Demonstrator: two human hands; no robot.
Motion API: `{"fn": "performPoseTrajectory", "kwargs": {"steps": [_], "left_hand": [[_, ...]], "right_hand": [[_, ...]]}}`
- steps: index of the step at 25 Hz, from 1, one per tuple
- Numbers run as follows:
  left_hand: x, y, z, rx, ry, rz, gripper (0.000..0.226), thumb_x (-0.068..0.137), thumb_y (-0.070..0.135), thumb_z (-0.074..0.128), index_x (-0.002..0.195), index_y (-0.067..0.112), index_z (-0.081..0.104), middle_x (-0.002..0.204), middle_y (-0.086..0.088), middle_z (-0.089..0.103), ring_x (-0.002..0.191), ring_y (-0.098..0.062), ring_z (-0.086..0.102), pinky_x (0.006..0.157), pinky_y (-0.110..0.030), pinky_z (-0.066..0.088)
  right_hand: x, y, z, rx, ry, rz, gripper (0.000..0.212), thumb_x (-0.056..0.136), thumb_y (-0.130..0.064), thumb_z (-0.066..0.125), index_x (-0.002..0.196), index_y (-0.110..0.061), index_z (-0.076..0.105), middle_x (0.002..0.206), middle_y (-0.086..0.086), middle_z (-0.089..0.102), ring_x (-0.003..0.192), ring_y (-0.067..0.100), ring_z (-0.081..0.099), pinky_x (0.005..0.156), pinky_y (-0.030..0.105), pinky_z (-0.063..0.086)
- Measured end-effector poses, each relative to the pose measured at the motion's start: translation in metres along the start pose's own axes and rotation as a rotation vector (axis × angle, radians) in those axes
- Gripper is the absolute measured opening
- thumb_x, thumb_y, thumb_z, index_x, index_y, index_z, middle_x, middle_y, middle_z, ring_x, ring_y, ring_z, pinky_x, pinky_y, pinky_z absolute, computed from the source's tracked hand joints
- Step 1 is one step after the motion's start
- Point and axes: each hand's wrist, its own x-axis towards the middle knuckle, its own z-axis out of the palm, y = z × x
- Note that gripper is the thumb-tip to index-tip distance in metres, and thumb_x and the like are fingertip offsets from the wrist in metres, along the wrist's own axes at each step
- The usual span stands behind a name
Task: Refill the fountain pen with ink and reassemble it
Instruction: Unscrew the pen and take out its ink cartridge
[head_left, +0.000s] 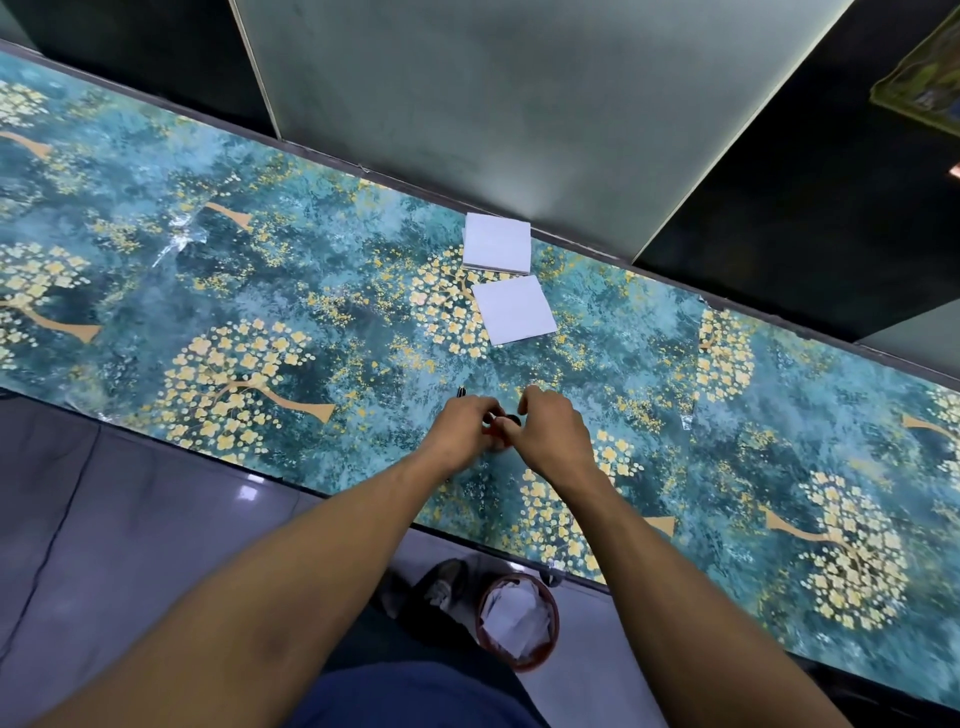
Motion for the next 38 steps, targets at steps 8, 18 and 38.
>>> {"fn": "performPoseTrajectory", "kwargs": {"steps": [8,18,38], "left_hand": [[0.001,-0.006,0.003,-0.071,-0.004,-0.017,0.036,0.075,0.010,0.082,0.108,0.017,0.071,0.102,0.001,0.071,0.089,-0.015,0.068,0.084,-0.032,0.057],[-0.003,-0.004,0.004,-0.066,0.025,-0.019,0.037,0.074,0.013,0.083,0.110,0.017,0.071,0.104,0.000,0.071,0.092,-0.016,0.067,0.087,-0.031,0.054],[-0.004,-0.003,0.004,-0.069,0.029,-0.035,0.036,0.076,0.008,0.080,0.110,0.016,0.071,0.104,-0.003,0.071,0.090,-0.017,0.068,0.087,-0.034,0.056]], "right_hand": [[0.002,0.001,0.000,0.154,-0.085,-0.080,0.033,0.083,-0.025,0.074,0.112,-0.019,0.059,0.110,0.003,0.057,0.099,0.024,0.059,0.082,0.040,0.051],[0.001,0.009,0.005,0.189,-0.092,-0.100,0.028,0.081,-0.019,0.077,0.105,-0.021,0.062,0.106,0.002,0.059,0.094,0.023,0.062,0.082,0.039,0.053],[0.005,0.007,0.009,0.057,-0.067,-0.171,0.021,0.087,-0.026,0.073,0.098,-0.019,0.057,0.101,0.003,0.056,0.089,0.024,0.057,0.076,0.041,0.051]]}}
